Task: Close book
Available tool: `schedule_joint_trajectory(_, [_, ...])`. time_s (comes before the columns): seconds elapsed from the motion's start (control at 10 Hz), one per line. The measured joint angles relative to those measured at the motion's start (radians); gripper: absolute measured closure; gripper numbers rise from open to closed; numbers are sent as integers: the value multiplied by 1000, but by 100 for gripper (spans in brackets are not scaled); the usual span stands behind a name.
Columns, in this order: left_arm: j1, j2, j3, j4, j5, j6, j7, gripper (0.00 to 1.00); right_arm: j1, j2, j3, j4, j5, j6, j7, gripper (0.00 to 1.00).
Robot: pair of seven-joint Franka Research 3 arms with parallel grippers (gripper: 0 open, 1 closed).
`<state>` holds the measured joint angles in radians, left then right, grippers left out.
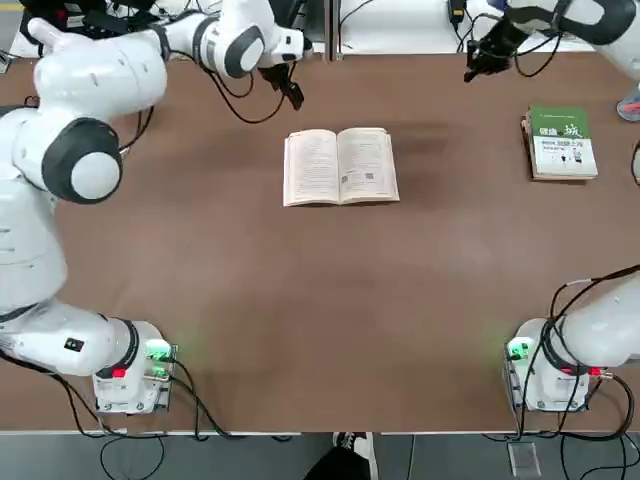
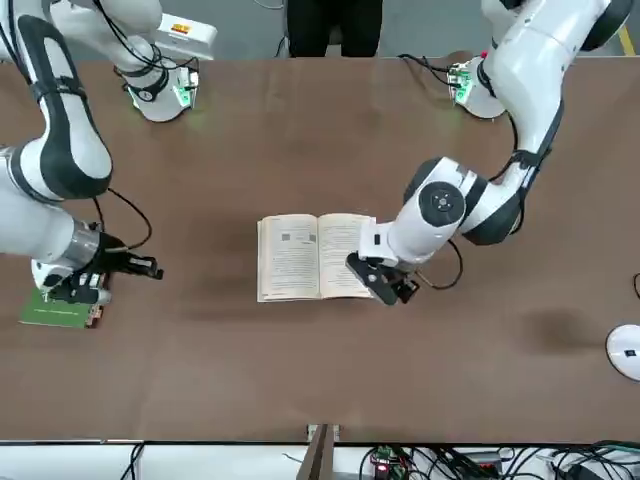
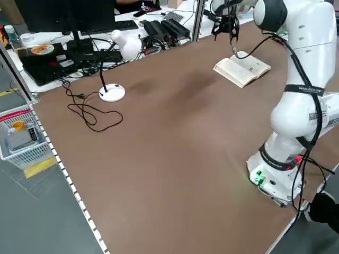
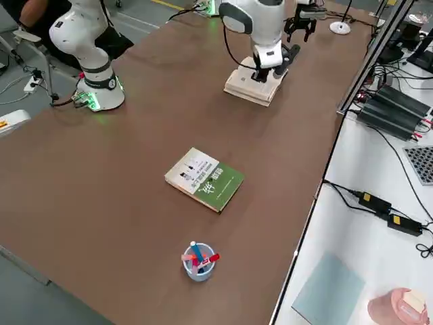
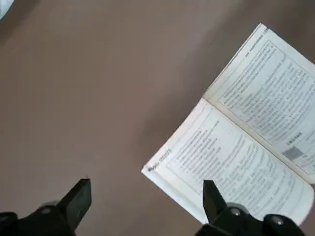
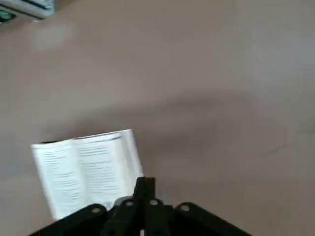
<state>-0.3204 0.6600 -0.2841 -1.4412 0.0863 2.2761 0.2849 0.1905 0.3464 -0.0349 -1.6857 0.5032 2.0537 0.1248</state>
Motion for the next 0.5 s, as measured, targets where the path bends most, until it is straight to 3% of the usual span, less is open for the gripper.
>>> schedule_joint_trajectory(0.5, [-16,65,-1,13,0,83,17,0,26,92,1,0,269,-1,-118,99])
